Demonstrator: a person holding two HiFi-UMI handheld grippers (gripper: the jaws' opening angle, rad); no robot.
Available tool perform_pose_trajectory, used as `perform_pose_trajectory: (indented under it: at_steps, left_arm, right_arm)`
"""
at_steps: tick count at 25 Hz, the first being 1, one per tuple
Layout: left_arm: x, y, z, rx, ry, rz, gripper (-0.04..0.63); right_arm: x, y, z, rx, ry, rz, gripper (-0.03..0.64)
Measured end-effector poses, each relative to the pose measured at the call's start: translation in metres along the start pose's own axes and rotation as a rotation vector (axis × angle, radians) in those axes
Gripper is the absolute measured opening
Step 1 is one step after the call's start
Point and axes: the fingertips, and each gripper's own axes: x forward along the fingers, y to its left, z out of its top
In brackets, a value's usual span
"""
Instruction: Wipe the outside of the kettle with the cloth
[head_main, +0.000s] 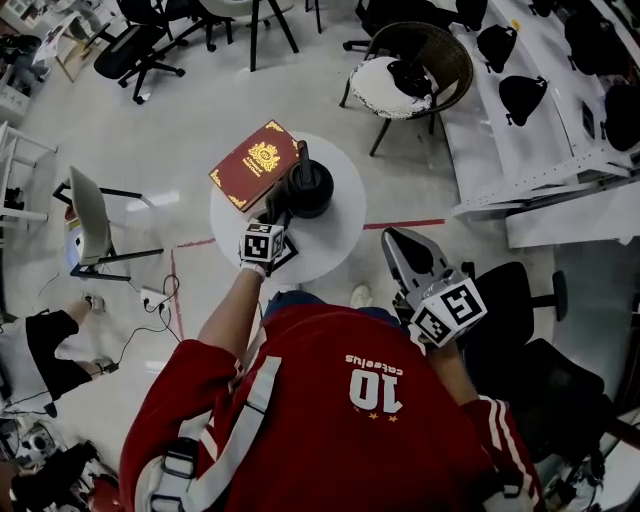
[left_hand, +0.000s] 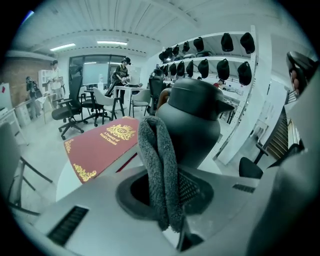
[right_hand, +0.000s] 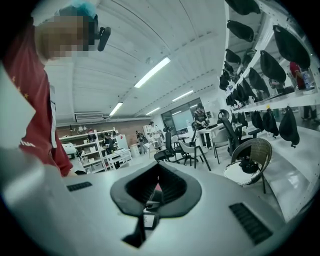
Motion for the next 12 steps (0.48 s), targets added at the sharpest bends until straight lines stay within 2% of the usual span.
perform_pose_trajectory:
  at_steps: [8,12]
  left_arm:
    - [-0.001,-0.009,-0.003,-0.152,-0.051,0.075,0.049]
    - [-0.002,-0.016,-0.005,-0.203,-0.067,0.11,0.049]
  right_arm:
    - [-0.021,-0.019,0.0,-0.008,0.009,0.043,0.015]
    - [-0.029,-0.028,0.0,-0.01,0.014,0.073,0.015]
